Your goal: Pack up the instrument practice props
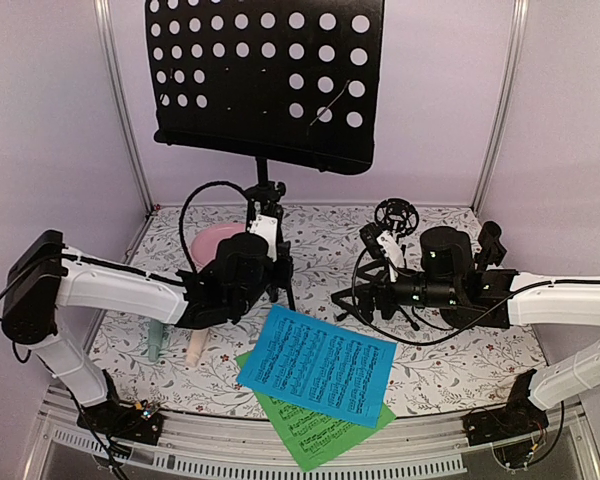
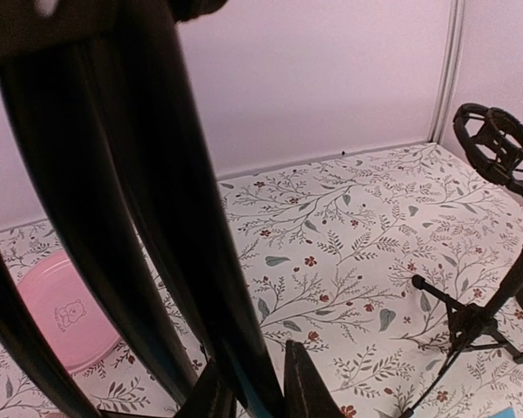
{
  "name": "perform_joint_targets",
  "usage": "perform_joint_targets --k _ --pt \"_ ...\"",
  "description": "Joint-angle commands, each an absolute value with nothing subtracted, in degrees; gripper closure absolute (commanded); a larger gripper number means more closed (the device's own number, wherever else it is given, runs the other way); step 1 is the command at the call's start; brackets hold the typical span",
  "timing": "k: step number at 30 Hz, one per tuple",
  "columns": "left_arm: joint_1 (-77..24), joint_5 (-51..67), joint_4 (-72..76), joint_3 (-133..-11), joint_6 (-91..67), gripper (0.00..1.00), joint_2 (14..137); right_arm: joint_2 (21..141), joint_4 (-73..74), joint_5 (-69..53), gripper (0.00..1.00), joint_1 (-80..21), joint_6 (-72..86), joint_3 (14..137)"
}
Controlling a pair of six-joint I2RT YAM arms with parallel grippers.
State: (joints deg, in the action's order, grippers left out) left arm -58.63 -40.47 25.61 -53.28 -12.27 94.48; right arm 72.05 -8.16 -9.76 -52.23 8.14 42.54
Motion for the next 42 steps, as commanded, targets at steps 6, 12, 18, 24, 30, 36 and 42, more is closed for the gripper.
perform_joint_targets --k 6,12,18,24,30,36,42 --pt "-54.64 -30.86 27.91 -46.68 -6.73 0.99 87.47 72.39 -8.81 -9.23 0.01 -52.51 8.35 42.23" --pt "-52.46 -23.69 25.70 -45.09 -2.77 1.00 83.61 73.43 -9.36 -9.25 0.01 -52.48 7.59 42.47" --pt "-51.61 -20.53 21.32 -46.62 -2.03 1.00 82.59 73.58 -12.96 -11.91 0.01 -52.48 6.09 42.30" --pt "-51.24 -18.94 19.94 -46.46 -1.38 1.00 82.87 76.93 -15.21 -17.60 0.01 -52.47 5.43 48.20" --pt "-49.51 -15.11 17.35 -46.71 -0.84 1.00 83.35 81.68 -11.95 -19.55 0.00 -52.47 5.42 60.86" --pt "-48.87 -12.94 20.50 -43.74 -4.10 1.00 82.34 87.10 -7.42 -14.84 0.00 -52.17 0.95 72.33" --pt "-48.63 -13.62 21.75 -42.37 -4.39 1.00 81.17 94.94 -4.46 -18.72 0.04 -48.94 1.07 80.91"
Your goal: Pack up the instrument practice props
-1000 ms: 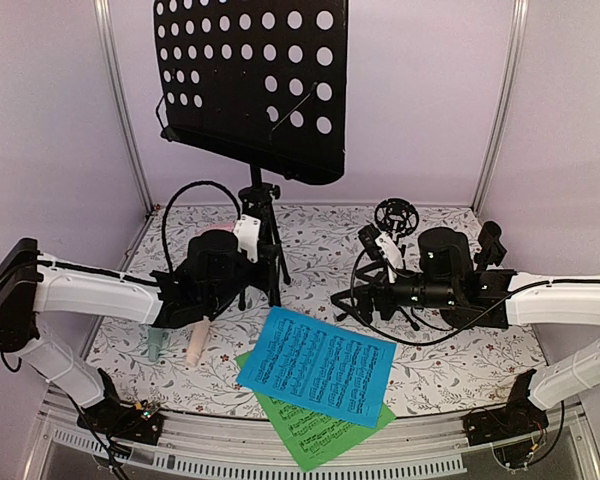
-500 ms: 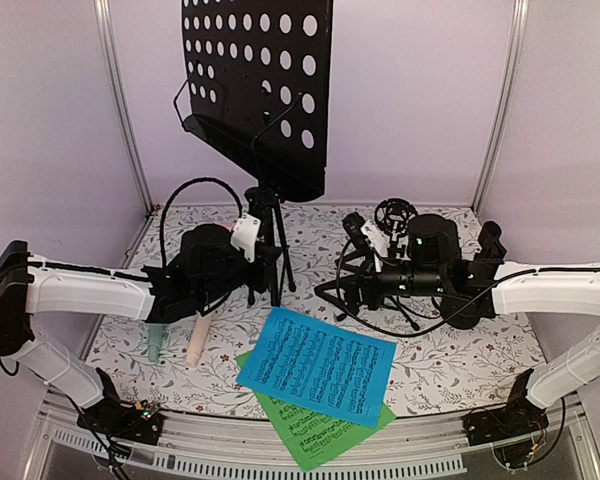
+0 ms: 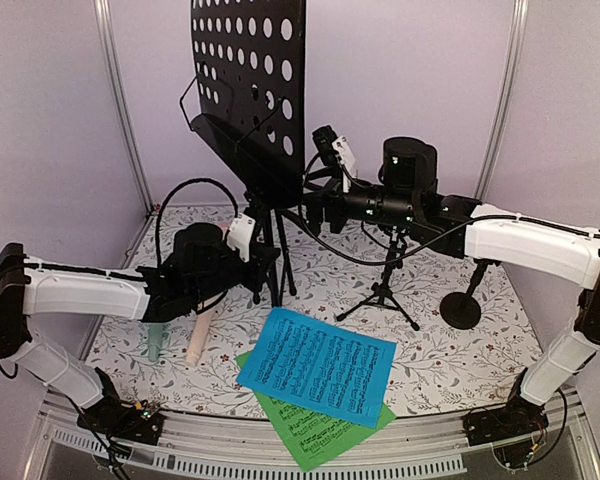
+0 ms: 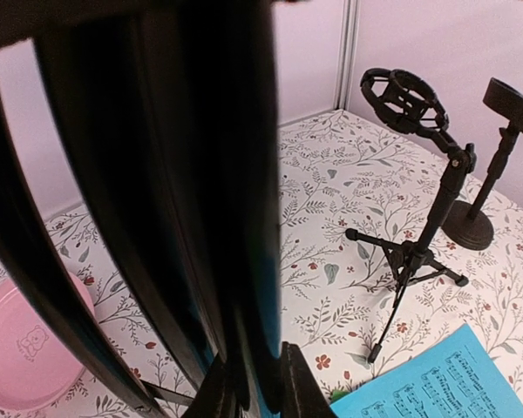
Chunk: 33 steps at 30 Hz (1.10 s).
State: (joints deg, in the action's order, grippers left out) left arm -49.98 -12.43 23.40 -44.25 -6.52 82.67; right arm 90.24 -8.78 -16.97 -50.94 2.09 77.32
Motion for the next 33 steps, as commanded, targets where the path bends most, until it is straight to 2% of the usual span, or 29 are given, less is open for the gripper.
perform_joint_targets --k 1,7,17,24,33 --pt "-48.54 -13.35 22.06 -42.13 -4.61 1.00 81.07 96.07 -4.36 -19.23 0.05 -48.59 1.18 81.88" --pt "-48.56 -12.49 21.94 -42.50 -5.07 1.00 81.96 101.69 -4.27 -24.88 0.19 -46.31 2.71 87.05" --pt "-48.52 -12.51 21.45 -43.07 -5.16 1.00 82.81 105.08 -5.56 -31.32 0.60 -46.05 2.97 90.28" --pt "-48.56 -12.63 21.19 -43.29 -5.10 1.00 83.28 105.56 -5.93 -33.90 0.74 -46.06 4.99 90.31" --pt "-48.56 -13.22 21.29 -43.16 -4.99 1.00 83.50 105.49 -14.97 -39.60 0.74 -46.14 24.70 88.60"
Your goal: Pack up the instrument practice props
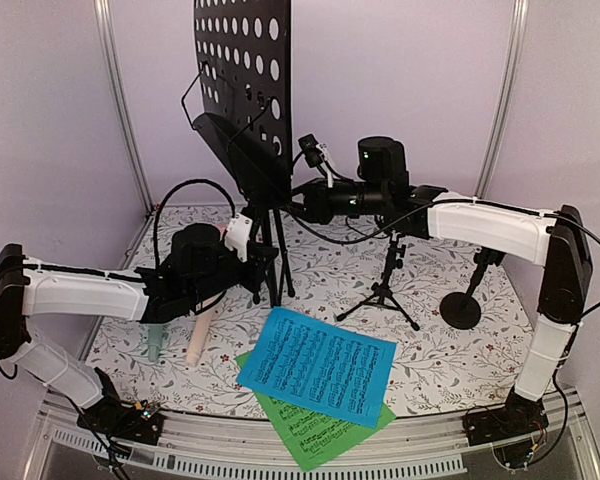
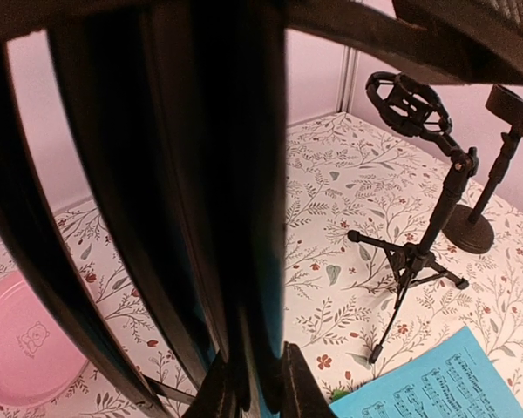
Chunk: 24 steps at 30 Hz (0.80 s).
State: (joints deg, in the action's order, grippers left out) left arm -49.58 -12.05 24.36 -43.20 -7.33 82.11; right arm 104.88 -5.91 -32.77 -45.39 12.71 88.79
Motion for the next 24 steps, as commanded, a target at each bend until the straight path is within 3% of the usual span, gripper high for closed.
perform_joint_targets --k 1,8,16,24 --pt "-48.52 -13.26 21.32 -43.10 -4.93 1.00 83.50 105.63 -15.99 -40.07 0.74 -46.08 26.74 88.55" --pt "-48.52 -13.62 21.27 -43.07 -4.75 1.00 83.39 106.54 -20.94 -42.06 0.69 -46.07 41.48 87.38" --pt "-48.52 -13.38 21.23 -42.89 -4.90 1.00 83.57 104.50 -8.31 -34.71 0.40 -46.04 16.48 88.98" --pt "-48.52 -13.20 21.13 -42.91 -4.93 1.00 83.79 104.41 -1.62 -27.26 0.39 -46.53 2.07 90.73"
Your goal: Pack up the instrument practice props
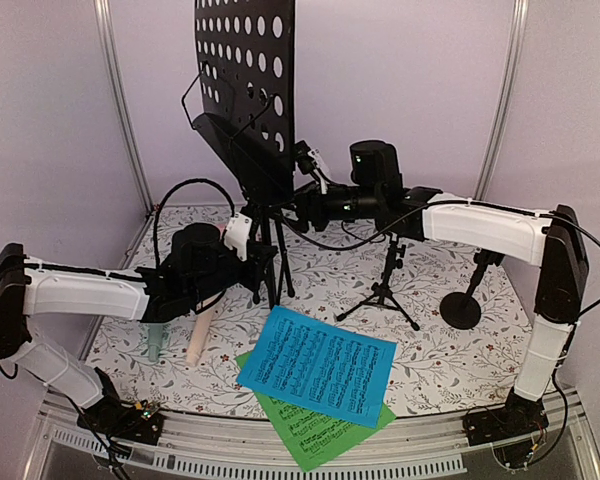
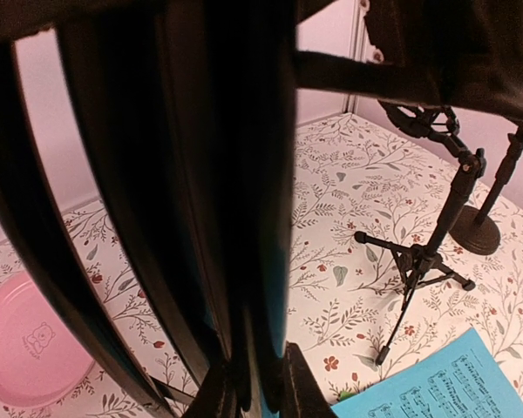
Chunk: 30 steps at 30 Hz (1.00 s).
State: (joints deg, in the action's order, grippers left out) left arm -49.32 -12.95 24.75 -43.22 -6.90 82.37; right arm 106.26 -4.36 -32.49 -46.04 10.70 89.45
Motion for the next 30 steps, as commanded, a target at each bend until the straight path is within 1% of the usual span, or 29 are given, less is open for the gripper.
perform_joint_targets --k 1,5,10,16,18,22,27,30 --pt "-48.58 -13.19 21.14 -42.90 -4.92 1.00 83.84 103.96 -2.10 -26.64 0.40 -46.66 1.87 90.32" --pt "-48.56 -13.23 21.11 -42.99 -4.86 1.00 84.17 102.28 -3.99 -25.42 0.40 -47.98 0.88 89.26" --pt "-48.58 -13.19 21.14 -43.11 -4.83 1.00 84.38 101.68 -2.64 -19.78 0.39 -50.89 -5.24 89.42" --pt "-48.54 -13.27 21.05 -43.07 -4.75 1.00 84.49 99.94 -6.10 -17.19 0.41 -51.07 -4.68 86.56" --pt "-48.58 -13.30 21.08 -42.98 -4.79 1.00 84.40 99.68 -6.99 -17.31 0.44 -51.12 -4.16 86.15" --pt "-48.57 -13.19 21.09 -43.07 -4.81 1.00 84.46 99.65 -7.18 -18.72 0.56 -51.12 -2.89 86.79" --pt "-48.52 -12.93 21.07 -43.15 -4.83 1.00 84.57 99.57 -7.37 -19.23 0.58 -51.08 -1.35 86.97" --pt "-48.52 -12.83 21.04 -43.24 -4.84 1.00 84.54 100.00 -7.49 -19.49 0.67 -51.14 -0.44 87.18"
